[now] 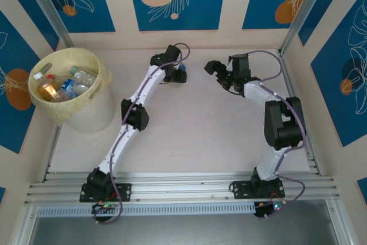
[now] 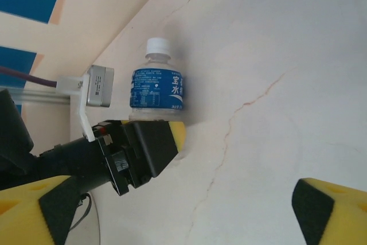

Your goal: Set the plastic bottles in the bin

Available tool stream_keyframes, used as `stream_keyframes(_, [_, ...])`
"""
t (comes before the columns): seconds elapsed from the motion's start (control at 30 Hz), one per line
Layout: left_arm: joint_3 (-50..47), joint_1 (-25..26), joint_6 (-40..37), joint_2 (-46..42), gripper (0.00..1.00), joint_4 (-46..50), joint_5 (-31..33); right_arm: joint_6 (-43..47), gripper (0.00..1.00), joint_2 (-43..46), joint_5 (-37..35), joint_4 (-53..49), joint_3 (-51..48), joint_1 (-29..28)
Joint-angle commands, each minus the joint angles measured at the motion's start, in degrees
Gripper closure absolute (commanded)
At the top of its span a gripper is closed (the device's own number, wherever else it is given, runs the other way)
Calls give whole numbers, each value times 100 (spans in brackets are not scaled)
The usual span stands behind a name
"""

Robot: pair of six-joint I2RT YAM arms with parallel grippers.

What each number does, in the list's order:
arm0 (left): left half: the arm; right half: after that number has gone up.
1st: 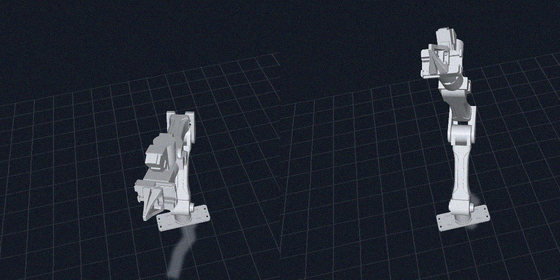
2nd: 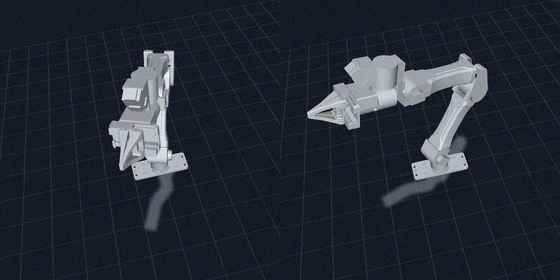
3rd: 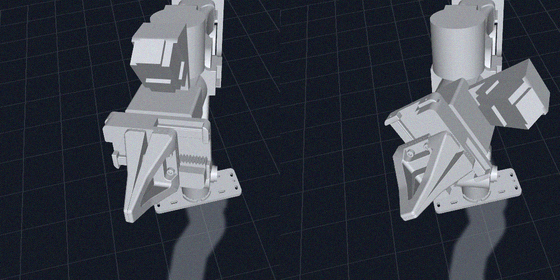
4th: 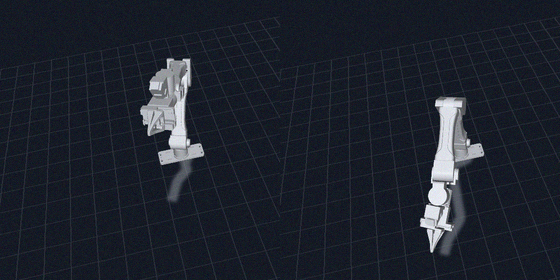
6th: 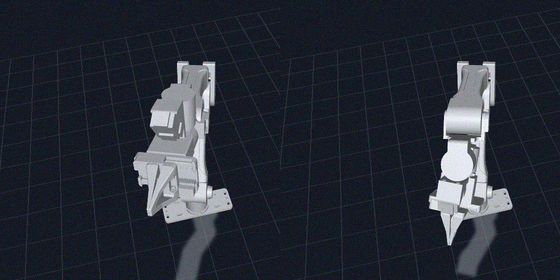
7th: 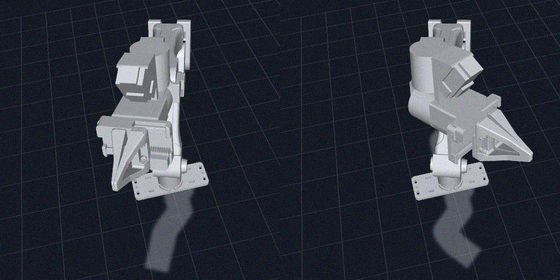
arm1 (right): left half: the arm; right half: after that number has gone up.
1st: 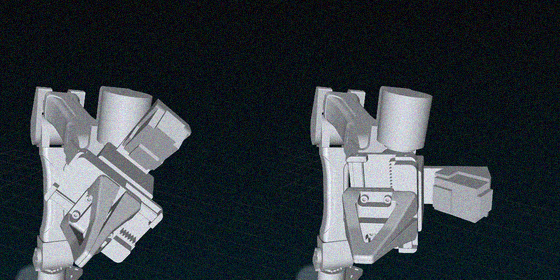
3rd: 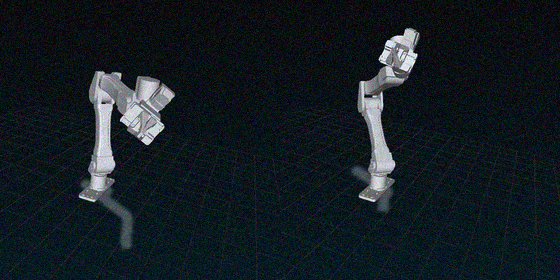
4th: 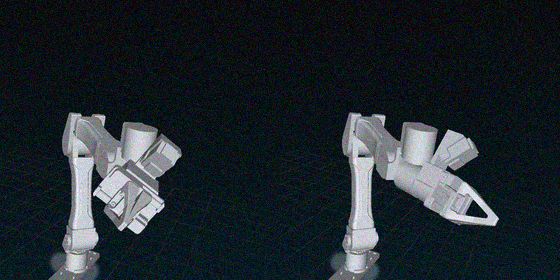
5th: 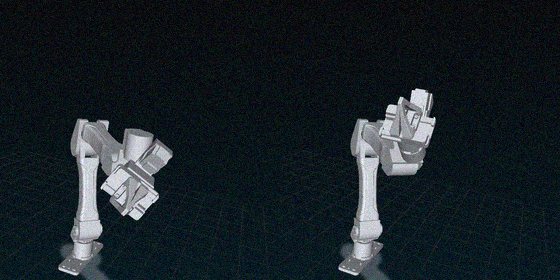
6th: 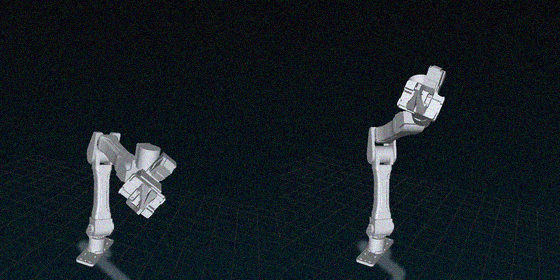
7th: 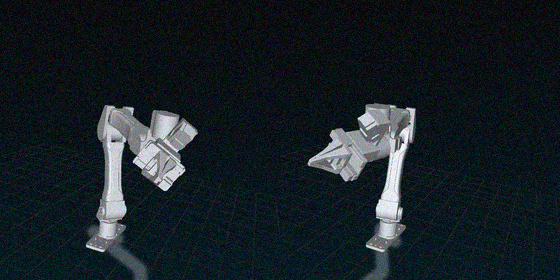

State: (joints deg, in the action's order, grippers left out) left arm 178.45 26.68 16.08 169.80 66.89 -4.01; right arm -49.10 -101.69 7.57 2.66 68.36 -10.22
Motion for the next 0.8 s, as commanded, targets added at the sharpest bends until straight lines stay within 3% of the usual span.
stream_keyframes(0.0, [260, 130, -495, -205, 45, 317, 14, 285, 1, 514, -436, -325, -242, 46])
stream_keyframes(0.2, [226, 325, -1170, -947, 47, 757, -320, 355, 1, 1280, -727, -406, -750, 64])
stream_keyframes(0.27, [-467, 336, -1176, -1587, 48, 617, -656, 380, 1, 1541, -815, -406, -926, 64])
stream_keyframes(0.33, [-1771, 331, -1144, -2592, 48, 54, -1023, 463, 1, 1856, -926, -427, -1087, 64])
stream_keyframes(0.43, [-3644, 341, -1057, -4067, 48, -992, -1051, 584, 1, 2196, -1053, -514, -1243, 79])
stream_keyframes(0.53, [-4009, 343, -1019, -4911, 48, -1128, -1044, 675, 1, 2385, -1048, -523, -1276, 101])
stream_keyframes(0.67, [-3892, 336, -1041, -5614, 48, -878, -389, 770, 1, 2446, -985, -539, -1187, 99])
stream_keyframes(0.77, [-4485, 337, -981, -6387, 49, -1153, 441, 771, 1, 2406, -892, -460, -1120, 100])
